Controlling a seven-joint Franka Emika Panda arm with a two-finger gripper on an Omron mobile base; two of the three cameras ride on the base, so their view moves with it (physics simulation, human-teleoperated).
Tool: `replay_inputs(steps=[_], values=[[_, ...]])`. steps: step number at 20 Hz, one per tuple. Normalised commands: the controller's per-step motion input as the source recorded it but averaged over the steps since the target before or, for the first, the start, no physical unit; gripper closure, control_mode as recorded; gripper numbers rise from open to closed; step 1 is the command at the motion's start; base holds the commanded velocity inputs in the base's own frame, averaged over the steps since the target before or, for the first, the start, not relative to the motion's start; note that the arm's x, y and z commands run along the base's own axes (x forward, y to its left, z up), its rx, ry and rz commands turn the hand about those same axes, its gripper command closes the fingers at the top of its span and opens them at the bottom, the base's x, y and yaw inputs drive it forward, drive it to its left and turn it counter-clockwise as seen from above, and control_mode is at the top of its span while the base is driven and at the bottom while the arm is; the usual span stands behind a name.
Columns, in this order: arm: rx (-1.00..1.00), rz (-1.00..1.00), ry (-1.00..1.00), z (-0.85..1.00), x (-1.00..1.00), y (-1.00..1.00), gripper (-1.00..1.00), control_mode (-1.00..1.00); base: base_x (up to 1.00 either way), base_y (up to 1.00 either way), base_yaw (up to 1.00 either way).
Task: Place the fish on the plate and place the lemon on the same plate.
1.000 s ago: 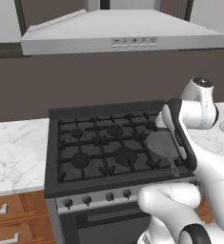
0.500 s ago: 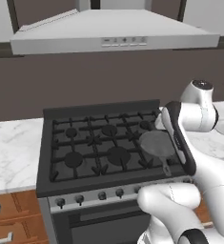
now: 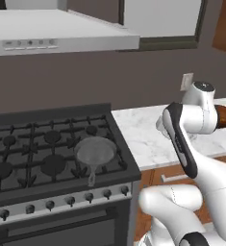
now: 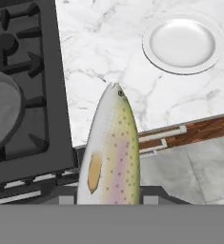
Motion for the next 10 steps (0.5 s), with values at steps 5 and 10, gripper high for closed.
replay_inputs(steps=[5, 10], values=[[0.00, 0.00, 0.00, 0.00, 0.00, 0.00, 1.00, 1.00, 0.36, -0.91, 0.00], [0.00, 0.00, 0.00, 0.00, 0.00, 0.00, 1.00, 1.00, 0.63, -0.40, 0.15]])
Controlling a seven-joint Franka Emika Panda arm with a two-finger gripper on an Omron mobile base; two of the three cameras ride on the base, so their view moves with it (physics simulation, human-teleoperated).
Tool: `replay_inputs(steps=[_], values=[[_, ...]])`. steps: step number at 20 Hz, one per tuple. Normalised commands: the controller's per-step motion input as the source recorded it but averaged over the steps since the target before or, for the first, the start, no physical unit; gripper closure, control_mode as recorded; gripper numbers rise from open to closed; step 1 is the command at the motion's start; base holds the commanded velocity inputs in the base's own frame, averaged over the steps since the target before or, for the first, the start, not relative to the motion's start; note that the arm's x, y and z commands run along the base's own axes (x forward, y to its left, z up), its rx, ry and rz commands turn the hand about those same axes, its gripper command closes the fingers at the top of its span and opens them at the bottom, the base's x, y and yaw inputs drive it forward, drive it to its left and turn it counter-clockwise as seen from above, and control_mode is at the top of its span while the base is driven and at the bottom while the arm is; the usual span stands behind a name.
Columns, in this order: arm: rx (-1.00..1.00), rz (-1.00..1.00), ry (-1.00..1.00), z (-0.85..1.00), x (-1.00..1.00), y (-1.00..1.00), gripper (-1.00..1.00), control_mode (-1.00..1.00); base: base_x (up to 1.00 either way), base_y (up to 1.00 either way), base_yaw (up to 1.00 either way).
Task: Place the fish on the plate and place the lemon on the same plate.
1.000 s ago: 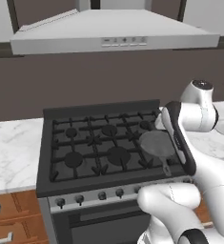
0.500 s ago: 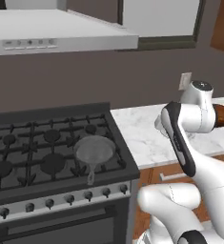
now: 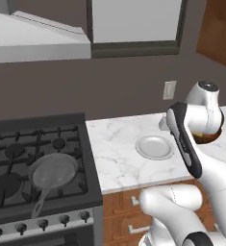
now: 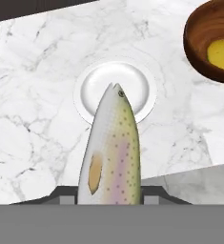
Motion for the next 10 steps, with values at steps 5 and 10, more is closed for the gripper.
replay_inputs(steps=[5, 10], values=[[0.00, 0.00, 0.00, 0.00, 0.00, 0.00, 1.00, 1.00, 0.39, -0.14, 0.15], [0.00, 0.00, 0.00, 0.00, 0.00, 0.00, 1.00, 1.00, 0.10, -0.85, 0.08]])
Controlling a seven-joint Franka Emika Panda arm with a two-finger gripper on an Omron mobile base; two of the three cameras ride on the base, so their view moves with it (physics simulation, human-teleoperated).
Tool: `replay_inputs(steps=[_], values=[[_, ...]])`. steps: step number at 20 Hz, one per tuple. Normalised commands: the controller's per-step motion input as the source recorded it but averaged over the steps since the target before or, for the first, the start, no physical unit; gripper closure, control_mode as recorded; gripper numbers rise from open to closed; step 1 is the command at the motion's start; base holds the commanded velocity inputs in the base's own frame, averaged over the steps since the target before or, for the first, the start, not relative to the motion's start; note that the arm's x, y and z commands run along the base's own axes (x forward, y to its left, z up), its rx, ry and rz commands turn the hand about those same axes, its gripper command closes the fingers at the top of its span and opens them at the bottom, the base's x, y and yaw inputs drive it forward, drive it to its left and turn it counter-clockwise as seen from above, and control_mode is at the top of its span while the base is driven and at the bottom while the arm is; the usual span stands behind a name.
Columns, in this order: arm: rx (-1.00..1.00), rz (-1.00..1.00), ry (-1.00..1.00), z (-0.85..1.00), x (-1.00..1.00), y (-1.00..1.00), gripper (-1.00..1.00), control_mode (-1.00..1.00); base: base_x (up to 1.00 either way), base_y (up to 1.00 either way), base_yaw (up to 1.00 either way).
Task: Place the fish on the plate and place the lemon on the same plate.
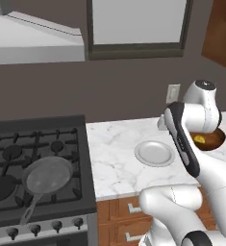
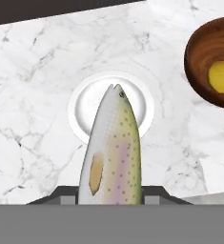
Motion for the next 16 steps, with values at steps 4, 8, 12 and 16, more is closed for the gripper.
replay_inputs(steps=[4, 8, 12, 16], values=[[0.00, 0.00, 0.00, 0.00, 0.00, 0.00, 1.00, 1.00, 0.08, -0.79, 0.02], [0.00, 0.00, 0.00, 0.00, 0.00, 0.00, 1.00, 1.00, 0.46, -0.18, 0.11], [0.00, 0.00, 0.00, 0.00, 0.00, 0.00, 1.00, 1.00, 0.67, 0.16, 0.16], [0.00, 0.00, 0.00, 0.00, 0.00, 0.00, 1.00, 1.00, 0.83, 0.01, 0.15]])
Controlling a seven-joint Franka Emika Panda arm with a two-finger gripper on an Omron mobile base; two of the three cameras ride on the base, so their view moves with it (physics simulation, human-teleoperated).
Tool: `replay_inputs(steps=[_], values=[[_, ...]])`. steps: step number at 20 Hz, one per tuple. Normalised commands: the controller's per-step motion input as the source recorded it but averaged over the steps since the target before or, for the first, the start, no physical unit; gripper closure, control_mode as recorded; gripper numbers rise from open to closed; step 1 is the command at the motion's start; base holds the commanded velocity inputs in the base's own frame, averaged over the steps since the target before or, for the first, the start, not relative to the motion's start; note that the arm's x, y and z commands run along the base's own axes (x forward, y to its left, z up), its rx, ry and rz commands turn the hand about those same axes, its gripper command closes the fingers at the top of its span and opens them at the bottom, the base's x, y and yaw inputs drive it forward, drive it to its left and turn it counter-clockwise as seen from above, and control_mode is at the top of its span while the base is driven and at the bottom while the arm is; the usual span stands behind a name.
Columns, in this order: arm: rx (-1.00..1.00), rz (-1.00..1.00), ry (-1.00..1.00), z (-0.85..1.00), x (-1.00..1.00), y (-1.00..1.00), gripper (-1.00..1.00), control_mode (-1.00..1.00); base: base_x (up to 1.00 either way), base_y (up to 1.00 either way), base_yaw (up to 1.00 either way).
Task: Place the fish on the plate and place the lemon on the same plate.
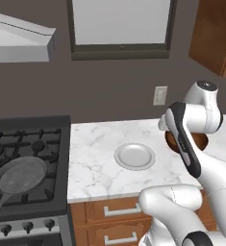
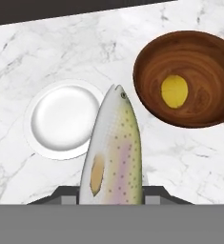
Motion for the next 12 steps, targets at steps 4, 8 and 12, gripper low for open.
replay_inputs(steps=[4, 8, 12], values=[[0.00, 0.00, 0.00, 0.00, 0.00, 0.00, 1.00, 1.00, 0.99, 0.00, 0.10], [0.00, 0.00, 0.00, 0.00, 0.00, 0.00, 1.00, 1.00, 0.71, -0.02, 0.06], [0.00, 0.00, 0.01, 0.00, 0.06, 0.00, 1.00, -1.00, 0.00, 0.00, 0.00]])
